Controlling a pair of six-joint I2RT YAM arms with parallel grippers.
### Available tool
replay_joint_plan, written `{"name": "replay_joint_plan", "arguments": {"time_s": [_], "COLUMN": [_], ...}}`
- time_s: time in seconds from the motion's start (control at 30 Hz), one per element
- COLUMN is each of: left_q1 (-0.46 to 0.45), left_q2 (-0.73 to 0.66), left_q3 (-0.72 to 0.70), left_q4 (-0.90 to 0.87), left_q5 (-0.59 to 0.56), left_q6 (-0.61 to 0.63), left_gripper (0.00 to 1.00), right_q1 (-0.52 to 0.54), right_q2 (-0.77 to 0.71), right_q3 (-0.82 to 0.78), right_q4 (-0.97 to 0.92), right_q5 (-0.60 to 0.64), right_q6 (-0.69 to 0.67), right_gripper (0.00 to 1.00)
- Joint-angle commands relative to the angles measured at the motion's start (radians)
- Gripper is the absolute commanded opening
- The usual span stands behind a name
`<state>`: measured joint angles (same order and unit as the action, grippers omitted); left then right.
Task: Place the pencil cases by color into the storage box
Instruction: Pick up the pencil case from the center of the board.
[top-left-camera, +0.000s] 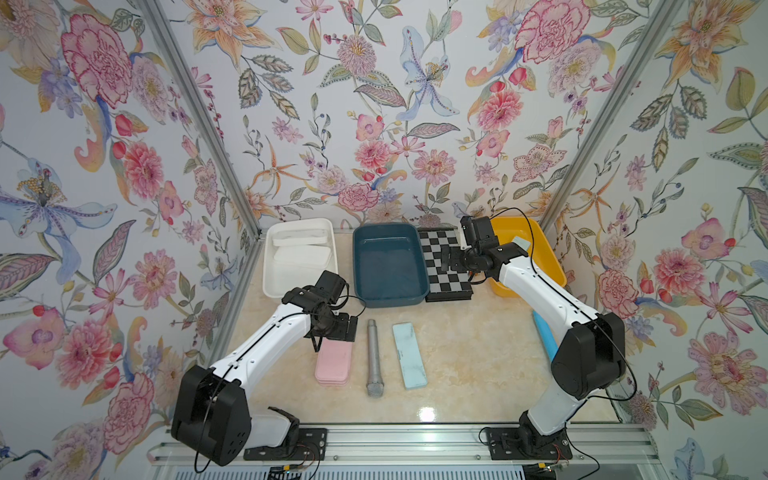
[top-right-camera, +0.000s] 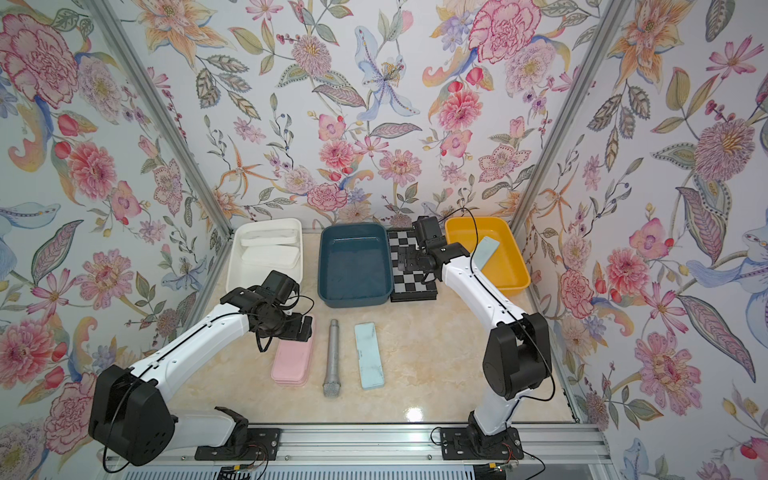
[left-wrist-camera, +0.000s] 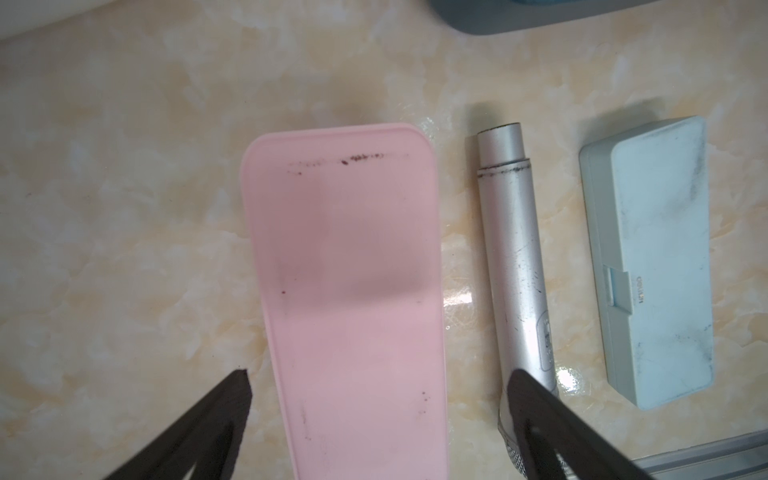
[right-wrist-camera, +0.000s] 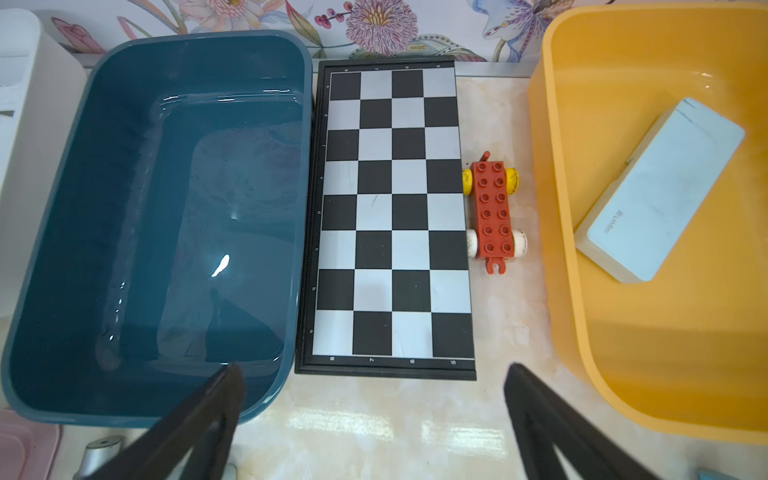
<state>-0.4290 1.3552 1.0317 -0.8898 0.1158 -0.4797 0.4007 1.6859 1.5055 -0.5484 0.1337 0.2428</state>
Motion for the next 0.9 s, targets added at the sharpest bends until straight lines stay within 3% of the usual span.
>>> {"name": "replay_joint_plan", "arguments": {"time_s": [0.0,0.87], "left_q1": [-0.012,-0.062], "left_q2": [-0.012,0.128], "left_q3": [-0.018,-0.066], "left_q4": [-0.020,-0.011], "left_q5": [-0.032,-0.073], "left_q6": [0.001,-0.052], "left_gripper": [0.98,0.99], "right_q1": [0.007,0.062], "right_q2": [-0.060,-0.120], "right_q3": [-0.038,-0.146], "right_q4": [0.034,0.023], "right_q5": [-0.019,-0.080], "right_q6": [0.012,0.018], "right_gripper": [1.00,1.00]}}
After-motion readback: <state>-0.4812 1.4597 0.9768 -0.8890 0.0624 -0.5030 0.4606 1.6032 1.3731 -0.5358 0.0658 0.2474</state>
